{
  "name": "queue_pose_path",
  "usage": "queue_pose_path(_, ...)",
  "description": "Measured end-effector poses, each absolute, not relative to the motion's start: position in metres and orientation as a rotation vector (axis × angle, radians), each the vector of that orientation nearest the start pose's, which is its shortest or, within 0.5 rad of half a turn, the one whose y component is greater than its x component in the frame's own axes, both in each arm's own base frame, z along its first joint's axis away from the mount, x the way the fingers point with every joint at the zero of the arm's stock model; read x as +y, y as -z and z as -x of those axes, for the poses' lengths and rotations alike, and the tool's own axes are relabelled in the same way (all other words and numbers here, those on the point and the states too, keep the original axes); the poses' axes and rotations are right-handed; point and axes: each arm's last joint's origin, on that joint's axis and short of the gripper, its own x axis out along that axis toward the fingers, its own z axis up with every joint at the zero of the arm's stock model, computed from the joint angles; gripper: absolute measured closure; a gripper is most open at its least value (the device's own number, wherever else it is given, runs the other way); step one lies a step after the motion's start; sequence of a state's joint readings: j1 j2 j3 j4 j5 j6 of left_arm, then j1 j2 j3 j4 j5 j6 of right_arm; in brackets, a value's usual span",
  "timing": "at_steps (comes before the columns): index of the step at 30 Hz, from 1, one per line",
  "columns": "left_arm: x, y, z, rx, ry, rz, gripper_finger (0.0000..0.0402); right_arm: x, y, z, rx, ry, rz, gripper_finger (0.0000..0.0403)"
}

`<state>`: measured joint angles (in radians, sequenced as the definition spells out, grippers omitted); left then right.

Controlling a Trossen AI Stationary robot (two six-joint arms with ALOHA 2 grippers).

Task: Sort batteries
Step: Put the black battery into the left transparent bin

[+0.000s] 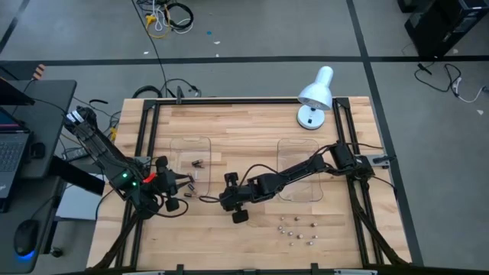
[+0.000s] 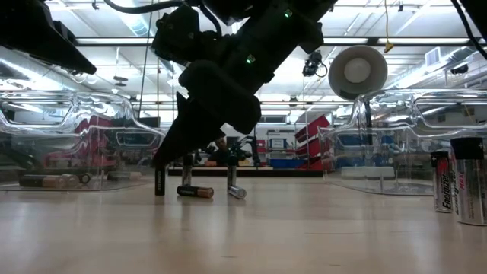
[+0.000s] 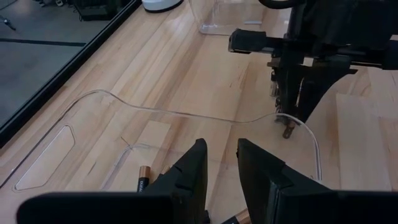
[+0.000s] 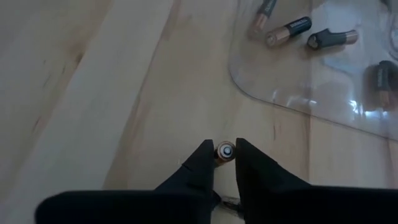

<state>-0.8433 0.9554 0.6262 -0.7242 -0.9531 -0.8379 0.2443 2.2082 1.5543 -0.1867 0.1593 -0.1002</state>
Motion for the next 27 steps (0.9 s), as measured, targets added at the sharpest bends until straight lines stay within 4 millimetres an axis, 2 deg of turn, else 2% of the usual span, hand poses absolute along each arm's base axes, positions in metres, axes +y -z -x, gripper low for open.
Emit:
queue_pose_path(6,-0.104,-0.223,-0.124,0.543,-0.348,-0.016,0.0314,0.11,-0.143,-0.459,0.82,-0.128,0.267,0.0382)
queue_pose_path(12,-0.104,-0.223,-0.125,0.541,-0.347,-0.014,0.0314,0.11,-0.143,-0.46,0.813,-0.128,0.267,0.0386)
queue_pose_path(14,-0.105,-0.223,-0.125,0.54,-0.347,-0.012,0.0314,0.11,-0.15,-0.459,0.797,-0.128,0.264,0.0386)
queue_pose_path(16,-0.105,-0.224,-0.125,0.537,-0.346,-0.007,0.0314,0.109,-0.165,-0.458,0.758,-0.128,0.256,0.0386)
queue_pose_path(20,-0.106,-0.225,-0.126,0.515,-0.349,-0.008,0.0314,0.109,-0.207,-0.451,0.657,-0.125,0.245,0.0386)
queue_pose_path(24,-0.108,-0.228,-0.129,0.467,-0.353,-0.031,0.0314,0.105,-0.248,-0.447,0.491,-0.077,0.268,0.0386)
queue_pose_path(27,-0.11,-0.234,-0.132,0.39,-0.377,-0.061,0.0314,0.091,-0.26,-0.455,0.377,-0.072,0.246,0.0388)
